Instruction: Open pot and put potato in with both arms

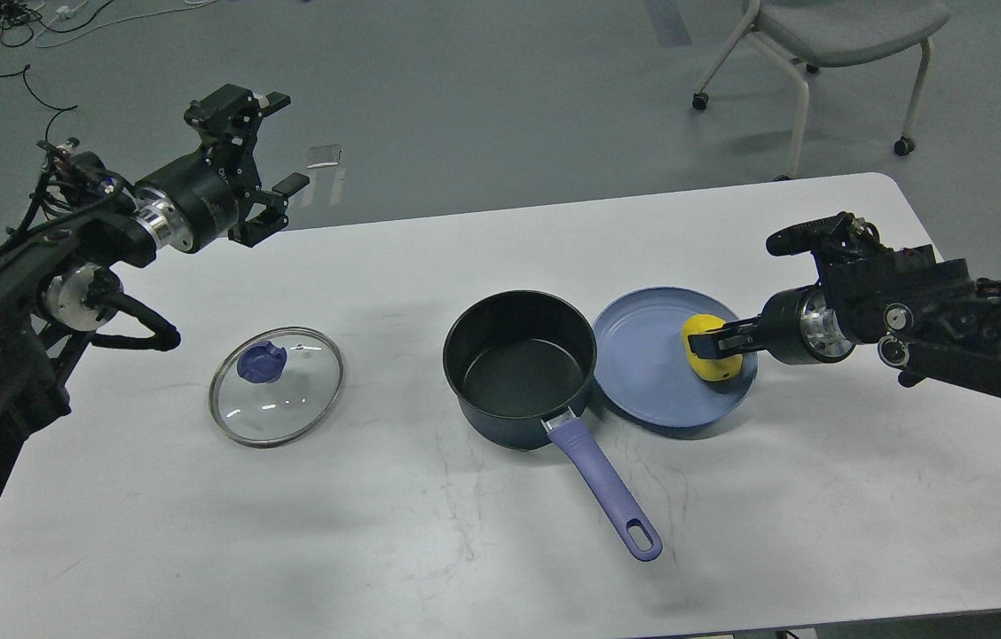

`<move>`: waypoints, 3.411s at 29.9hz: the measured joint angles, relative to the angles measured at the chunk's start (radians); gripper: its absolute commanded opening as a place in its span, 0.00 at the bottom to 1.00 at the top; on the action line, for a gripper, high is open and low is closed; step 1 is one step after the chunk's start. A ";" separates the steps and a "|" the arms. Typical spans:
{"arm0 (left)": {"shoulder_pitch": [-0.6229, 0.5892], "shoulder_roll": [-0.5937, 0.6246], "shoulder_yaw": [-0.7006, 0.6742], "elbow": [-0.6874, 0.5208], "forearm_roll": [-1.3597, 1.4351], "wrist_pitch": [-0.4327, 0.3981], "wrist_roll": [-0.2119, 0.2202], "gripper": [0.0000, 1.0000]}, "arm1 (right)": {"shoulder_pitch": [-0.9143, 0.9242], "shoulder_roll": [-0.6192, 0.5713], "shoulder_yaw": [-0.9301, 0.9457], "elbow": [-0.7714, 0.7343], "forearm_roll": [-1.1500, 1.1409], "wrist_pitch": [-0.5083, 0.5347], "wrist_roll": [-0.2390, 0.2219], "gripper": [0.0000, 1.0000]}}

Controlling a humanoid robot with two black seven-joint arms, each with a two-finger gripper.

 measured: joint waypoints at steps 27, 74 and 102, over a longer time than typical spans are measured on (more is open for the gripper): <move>0.000 -0.005 0.002 0.000 0.000 0.000 0.000 0.98 | 0.278 0.037 0.004 0.002 0.224 0.007 0.004 0.50; 0.008 0.012 0.000 0.001 0.000 0.000 0.000 0.98 | 0.353 0.510 -0.247 -0.140 0.257 0.040 0.004 0.98; 0.007 -0.020 -0.017 0.005 -0.010 0.000 0.000 0.98 | 0.175 0.298 0.433 -0.279 0.639 -0.090 0.004 1.00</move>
